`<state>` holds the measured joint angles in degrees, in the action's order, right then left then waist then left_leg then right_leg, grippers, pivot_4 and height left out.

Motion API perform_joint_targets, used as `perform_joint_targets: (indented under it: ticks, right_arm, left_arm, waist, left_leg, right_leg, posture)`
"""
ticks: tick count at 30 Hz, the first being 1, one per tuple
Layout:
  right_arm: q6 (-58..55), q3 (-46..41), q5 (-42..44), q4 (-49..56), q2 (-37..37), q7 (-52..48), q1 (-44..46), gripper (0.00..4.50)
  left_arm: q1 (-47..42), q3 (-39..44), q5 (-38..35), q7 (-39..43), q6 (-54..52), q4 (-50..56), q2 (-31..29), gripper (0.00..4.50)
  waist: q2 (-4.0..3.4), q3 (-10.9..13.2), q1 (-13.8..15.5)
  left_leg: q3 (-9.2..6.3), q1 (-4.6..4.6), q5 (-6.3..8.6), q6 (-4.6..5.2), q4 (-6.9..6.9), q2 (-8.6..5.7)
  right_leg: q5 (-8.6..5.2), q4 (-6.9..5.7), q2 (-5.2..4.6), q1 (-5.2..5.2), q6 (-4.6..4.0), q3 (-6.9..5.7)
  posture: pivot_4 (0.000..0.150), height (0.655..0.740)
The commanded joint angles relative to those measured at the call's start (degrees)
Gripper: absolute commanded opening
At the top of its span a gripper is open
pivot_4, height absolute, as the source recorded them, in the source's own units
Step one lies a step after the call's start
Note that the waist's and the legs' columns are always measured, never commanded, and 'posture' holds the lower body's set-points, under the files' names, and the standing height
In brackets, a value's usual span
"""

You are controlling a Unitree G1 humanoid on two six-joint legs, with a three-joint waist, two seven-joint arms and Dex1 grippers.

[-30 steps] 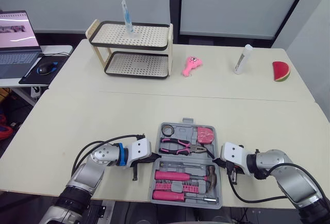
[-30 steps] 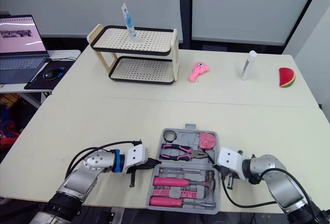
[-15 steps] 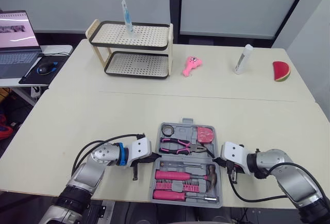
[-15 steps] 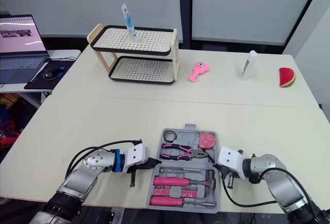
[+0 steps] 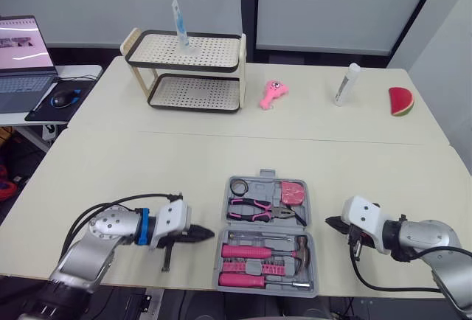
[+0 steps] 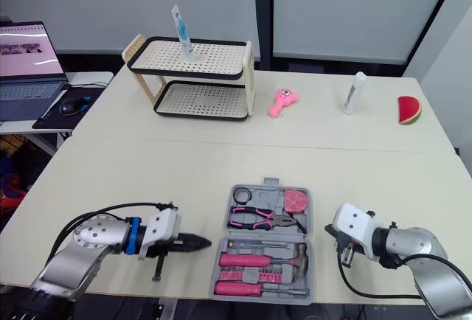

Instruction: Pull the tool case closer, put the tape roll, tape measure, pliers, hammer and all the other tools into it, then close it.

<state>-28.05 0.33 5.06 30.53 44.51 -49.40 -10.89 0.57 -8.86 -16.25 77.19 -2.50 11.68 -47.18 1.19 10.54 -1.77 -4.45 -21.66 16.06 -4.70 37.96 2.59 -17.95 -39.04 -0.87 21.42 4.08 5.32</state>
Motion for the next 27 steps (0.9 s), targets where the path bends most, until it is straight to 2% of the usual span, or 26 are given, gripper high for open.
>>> perform_joint_targets:
  ticks: [1,10,21,24,27]
  right_arm:
    - [-2.6,-1.7,2.5,4.5,-1.5,2.2,-0.8,0.02]
    - [-8.9,1.8,2.8,8.3,-2.3,6.0,-0.7,0.02]
    - [-10.7,1.4,3.7,7.7,-1.5,6.9,0.0,0.02]
    - [-15.2,-0.8,7.3,7.0,-2.8,6.8,1.4,0.02]
    - [-25.2,-5.4,14.8,4.6,-7.4,8.2,6.8,0.56]
  left_arm:
    - [-0.5,-3.5,-0.7,0.0,-2.1,5.7,1.1,0.0]
    - [-4.9,-14.8,10.0,-4.2,2.0,-1.6,8.5,0.0]
    - [-7.8,-21.0,17.7,-7.1,8.2,-12.3,13.1,0.0]
    - [-7.9,-21.6,18.4,-7.4,8.7,-13.6,13.1,0.0]
    - [-7.8,-21.7,18.5,-7.6,9.3,-14.5,12.8,0.0]
  waist:
    - [-0.04,0.0,0.0]
    - [-0.06,0.0,-0.1]
    - [-0.11,-0.1,0.0]
    - [-0.16,-0.1,0.0]
    - [-0.19,-0.1,0.0]
  left_leg:
    - [0.0,0.0,0.0,0.0,0.0,0.0]
    - [0.0,0.0,0.0,0.01,0.0,-0.02]
    - [0.01,0.01,0.0,0.01,0.01,-0.03]
    - [0.01,0.02,0.0,0.01,0.01,-0.04]
    - [0.0,0.03,0.0,0.01,-0.01,-0.04]
  right_leg:
    - [0.0,0.0,0.0,0.01,0.0,0.01]
    - [-0.01,0.05,0.06,0.05,-0.01,0.08]
    - [-0.01,0.08,0.04,0.0,0.01,0.08]
    - [-0.01,0.08,0.04,-0.01,0.01,0.08]
    - [-0.01,0.11,0.04,-0.03,0.01,0.11]
  posture:
    - [0.15,0.735]
    - [0.15,0.735]
    - [0.15,0.735]
    - [0.15,0.735]
    - [0.15,0.735]
